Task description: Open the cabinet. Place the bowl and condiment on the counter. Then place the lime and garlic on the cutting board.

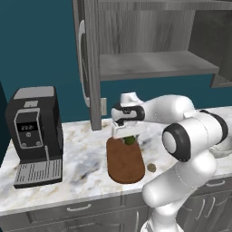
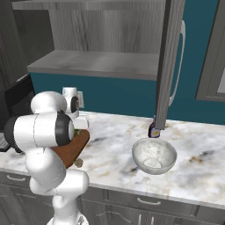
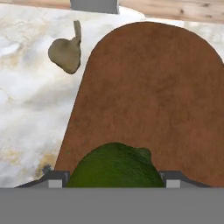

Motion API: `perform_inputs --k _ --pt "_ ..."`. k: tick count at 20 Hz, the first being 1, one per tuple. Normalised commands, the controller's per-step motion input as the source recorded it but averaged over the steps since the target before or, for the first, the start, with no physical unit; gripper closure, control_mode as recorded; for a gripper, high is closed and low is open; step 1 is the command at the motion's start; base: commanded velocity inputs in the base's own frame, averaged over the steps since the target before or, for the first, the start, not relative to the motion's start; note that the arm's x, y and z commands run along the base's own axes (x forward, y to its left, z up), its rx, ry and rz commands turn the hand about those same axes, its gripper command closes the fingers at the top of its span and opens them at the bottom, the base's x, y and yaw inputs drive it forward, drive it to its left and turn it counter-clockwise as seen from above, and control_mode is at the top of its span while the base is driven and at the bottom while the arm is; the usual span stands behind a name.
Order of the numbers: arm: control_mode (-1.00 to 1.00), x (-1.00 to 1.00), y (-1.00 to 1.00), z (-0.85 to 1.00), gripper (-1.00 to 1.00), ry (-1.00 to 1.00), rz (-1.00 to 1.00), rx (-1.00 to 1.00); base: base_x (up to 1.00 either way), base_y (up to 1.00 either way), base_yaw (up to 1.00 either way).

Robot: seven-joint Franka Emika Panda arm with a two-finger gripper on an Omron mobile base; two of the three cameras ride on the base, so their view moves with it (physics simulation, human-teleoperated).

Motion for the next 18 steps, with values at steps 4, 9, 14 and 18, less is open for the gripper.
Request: perform_inputs --k 4,9,14,18 --pt "-1.0 0.34 0.09 -0.26 1.0 -0.03 0.08 0.0 0.0 0.0 0.0" --pt "-1.0 0.29 0.07 -0.2 1.0 -0.04 0.07 0.0 0.0 0.0 0.0" --pt "-1.0 0.18 0.1 -0.4 1.0 -0.02 0.07 0.0 0.0 0.0 0.0" --pt "-1.0 0.1 0.09 -0.42 1.0 -0.02 0.07 0.0 0.0 0.0 0.0"
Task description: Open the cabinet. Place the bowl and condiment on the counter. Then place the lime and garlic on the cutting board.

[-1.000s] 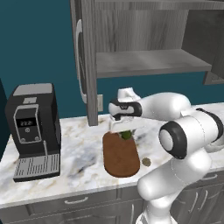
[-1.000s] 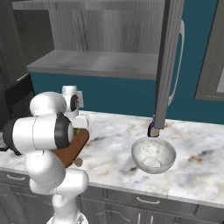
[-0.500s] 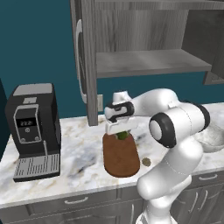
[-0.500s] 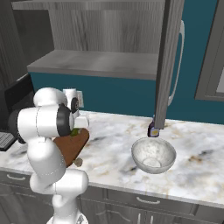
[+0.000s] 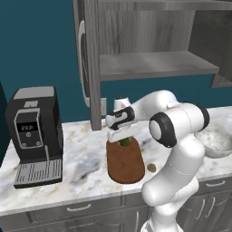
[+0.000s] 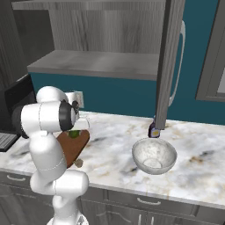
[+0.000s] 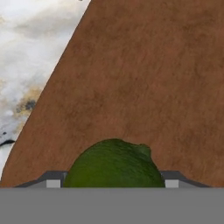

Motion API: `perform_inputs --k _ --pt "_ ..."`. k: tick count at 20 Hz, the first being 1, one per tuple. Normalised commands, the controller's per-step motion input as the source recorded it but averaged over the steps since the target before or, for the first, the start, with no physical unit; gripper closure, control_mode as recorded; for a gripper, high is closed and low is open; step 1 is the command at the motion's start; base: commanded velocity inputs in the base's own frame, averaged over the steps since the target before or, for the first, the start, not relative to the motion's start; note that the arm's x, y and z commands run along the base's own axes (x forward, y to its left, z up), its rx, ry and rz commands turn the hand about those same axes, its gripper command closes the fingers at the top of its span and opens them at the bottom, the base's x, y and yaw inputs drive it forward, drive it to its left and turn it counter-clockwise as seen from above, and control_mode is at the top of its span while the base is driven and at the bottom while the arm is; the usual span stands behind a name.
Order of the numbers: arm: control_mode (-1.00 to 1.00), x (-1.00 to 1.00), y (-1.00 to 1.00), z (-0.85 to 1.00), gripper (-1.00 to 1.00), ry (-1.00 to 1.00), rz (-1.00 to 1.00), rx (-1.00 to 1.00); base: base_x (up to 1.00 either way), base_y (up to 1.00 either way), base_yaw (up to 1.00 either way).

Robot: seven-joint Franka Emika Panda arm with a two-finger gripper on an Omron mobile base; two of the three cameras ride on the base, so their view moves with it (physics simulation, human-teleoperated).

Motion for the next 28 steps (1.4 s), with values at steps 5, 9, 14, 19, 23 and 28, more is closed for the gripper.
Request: perform_inputs --k 5,9,14,19,23,28 --pt "-1.0 0.07 0.08 -0.33 -1.0 -0.01 0.07 0.0 0.0 0.0 0.0" --pt "-1.0 -0.07 0.05 -0.01 -1.0 -0.07 0.03 0.0 0.0 0.0 0.0" --pt "-1.0 -0.33 0.09 0.0 -1.0 -0.1 0.0 0.0 0.0 0.0 0.0" --pt "-1.0 -0.4 0.02 0.11 -1.0 -0.11 0.0 0.0 0.0 0.0 0.0" --pt "-1.0 -0.5 0.0 0.51 -1.0 -0.17 0.0 0.0 0.0 0.0 0.0" --pt "-1.0 -0.77 -0.38 0.6 -1.0 -0.08 0.0 0.04 0.0 0.0 0.0"
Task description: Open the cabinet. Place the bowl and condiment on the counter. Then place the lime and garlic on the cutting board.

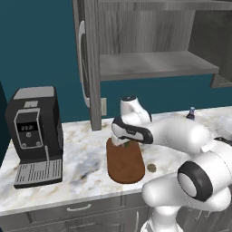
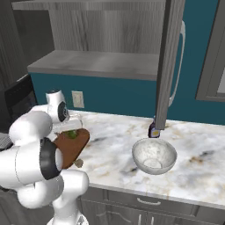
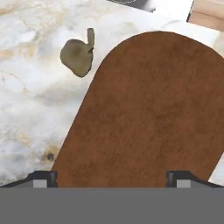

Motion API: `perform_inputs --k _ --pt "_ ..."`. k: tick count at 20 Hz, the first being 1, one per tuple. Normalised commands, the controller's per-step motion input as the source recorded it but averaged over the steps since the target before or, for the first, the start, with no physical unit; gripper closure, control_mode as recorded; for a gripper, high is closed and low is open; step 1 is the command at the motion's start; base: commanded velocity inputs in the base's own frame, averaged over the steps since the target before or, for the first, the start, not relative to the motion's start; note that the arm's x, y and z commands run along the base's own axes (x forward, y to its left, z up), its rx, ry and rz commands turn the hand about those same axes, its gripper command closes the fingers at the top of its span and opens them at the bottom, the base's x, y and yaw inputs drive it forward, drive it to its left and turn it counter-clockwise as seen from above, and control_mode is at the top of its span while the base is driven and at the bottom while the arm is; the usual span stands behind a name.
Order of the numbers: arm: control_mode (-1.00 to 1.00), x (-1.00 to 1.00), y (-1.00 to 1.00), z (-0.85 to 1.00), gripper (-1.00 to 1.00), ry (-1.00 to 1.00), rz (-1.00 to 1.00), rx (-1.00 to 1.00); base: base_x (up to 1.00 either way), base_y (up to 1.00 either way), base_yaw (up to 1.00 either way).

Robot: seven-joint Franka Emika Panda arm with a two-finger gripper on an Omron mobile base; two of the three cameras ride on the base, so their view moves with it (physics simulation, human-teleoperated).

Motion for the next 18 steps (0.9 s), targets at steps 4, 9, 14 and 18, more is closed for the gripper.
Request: perform_inputs --k 4,9,14,18 --pt "-1.0 -0.89 -0.98 0.14 -1.0 0.0 0.0 0.12 0.0 0.0 0.0" --pt "-1.0 -0.72 -0.9 0.03 -1.0 0.01 0.0 0.21 0.0 0.0 0.0" --pt "-1.0 -0.29 -0.34 0.0 -1.0 0.0 0.0 0.16 0.0 0.0 0.0" --pt "-1.0 -0.1 -0.03 0.0 -1.0 0.0 0.0 0.1 0.0 0.0 0.0"
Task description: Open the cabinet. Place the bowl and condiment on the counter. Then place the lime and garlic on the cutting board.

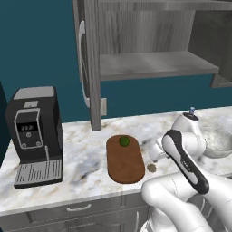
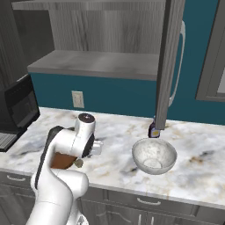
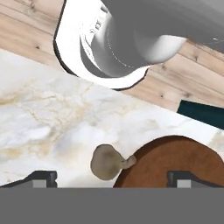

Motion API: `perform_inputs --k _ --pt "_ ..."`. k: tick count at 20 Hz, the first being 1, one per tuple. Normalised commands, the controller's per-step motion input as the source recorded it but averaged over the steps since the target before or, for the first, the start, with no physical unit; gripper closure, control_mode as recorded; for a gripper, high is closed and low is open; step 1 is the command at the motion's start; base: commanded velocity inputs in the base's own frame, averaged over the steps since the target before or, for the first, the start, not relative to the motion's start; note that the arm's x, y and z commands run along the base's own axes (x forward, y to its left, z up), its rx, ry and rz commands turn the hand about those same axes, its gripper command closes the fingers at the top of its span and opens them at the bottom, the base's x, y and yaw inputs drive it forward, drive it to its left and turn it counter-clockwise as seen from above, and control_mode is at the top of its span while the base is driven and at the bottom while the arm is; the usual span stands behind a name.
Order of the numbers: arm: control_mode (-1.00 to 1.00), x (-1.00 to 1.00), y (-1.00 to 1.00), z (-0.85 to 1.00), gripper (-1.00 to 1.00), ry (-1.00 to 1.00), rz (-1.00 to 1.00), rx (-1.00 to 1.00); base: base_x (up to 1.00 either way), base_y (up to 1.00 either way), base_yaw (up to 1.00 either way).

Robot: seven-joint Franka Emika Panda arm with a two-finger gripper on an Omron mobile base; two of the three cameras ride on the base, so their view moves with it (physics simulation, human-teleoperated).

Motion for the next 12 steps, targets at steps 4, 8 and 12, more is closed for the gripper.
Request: perform_inputs --k 4,8,12 --pt "-1.0 -0.01 0.0 0.0 -1.0 0.0 0.02 0.05 0.0 0.0 0.0" --pt "-1.0 0.0 0.0 0.0 -1.0 0.0 0.07 0.0 0.0 0.0 0.0" --pt "-1.0 0.04 0.0 0.0 -1.0 0.06 0.11 -0.01 0.0 0.0 0.0"
